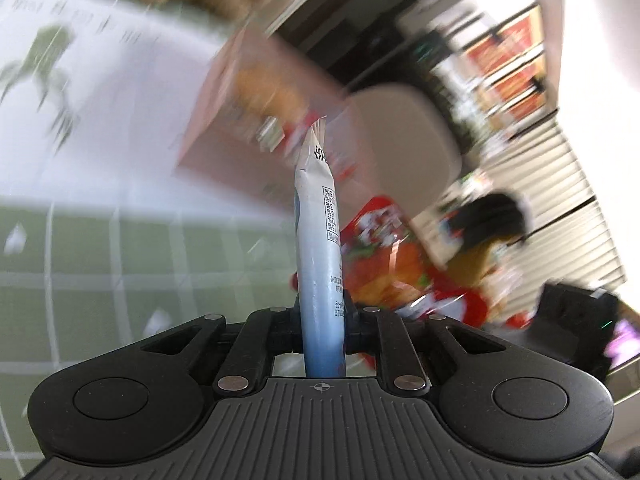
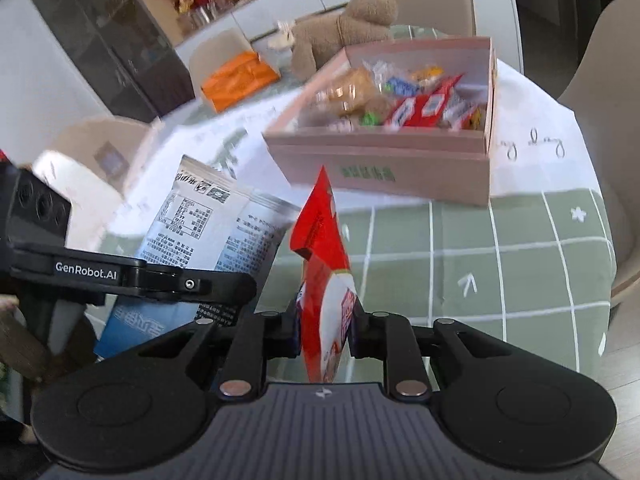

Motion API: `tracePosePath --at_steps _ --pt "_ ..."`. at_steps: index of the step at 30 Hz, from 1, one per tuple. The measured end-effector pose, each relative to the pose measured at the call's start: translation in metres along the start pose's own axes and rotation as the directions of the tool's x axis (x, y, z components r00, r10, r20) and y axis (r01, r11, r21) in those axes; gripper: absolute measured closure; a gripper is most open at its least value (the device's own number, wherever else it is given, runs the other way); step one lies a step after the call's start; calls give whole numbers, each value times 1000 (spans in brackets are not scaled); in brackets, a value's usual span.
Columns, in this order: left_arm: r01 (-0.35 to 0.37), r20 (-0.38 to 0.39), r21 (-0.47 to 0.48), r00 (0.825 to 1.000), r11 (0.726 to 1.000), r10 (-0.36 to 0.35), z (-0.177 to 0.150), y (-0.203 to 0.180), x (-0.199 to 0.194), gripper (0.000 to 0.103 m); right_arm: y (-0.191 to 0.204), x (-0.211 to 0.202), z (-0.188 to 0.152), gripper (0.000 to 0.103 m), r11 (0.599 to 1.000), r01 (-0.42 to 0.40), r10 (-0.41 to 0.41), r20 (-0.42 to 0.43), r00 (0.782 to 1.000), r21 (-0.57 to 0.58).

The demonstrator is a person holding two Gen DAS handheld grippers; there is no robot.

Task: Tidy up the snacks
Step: 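Lift the blue packet with the left tool while the right tool lifts the chicken packet, then drop the blue packet into the pink box with the left tool while the right tool drops the chicken packet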

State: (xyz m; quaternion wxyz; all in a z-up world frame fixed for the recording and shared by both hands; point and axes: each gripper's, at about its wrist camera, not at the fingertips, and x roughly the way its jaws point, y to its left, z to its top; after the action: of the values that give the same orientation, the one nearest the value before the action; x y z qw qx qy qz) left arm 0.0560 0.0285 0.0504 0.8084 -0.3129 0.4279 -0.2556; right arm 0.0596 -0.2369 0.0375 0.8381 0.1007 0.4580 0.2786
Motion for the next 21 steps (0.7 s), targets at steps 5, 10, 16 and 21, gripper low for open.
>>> tracePosePath --at_steps 5,10,16,21 --pt "122 104 141 985 983 -137 82 -52 -27 85 14 -48 47 83 998 -29 38 178 983 -54" --pt "133 54 71 989 989 -136 180 -61 14 83 9 -61 113 83 997 -79 69 331 941 17" --pt "-185 -51 139 980 973 194 182 -1 90 82 -40 29 133 70 976 82 -114 157 981 199" --pt "-317 24 193 948 928 319 149 21 84 86 -34 27 90 69 979 183 -195 145 970 94"
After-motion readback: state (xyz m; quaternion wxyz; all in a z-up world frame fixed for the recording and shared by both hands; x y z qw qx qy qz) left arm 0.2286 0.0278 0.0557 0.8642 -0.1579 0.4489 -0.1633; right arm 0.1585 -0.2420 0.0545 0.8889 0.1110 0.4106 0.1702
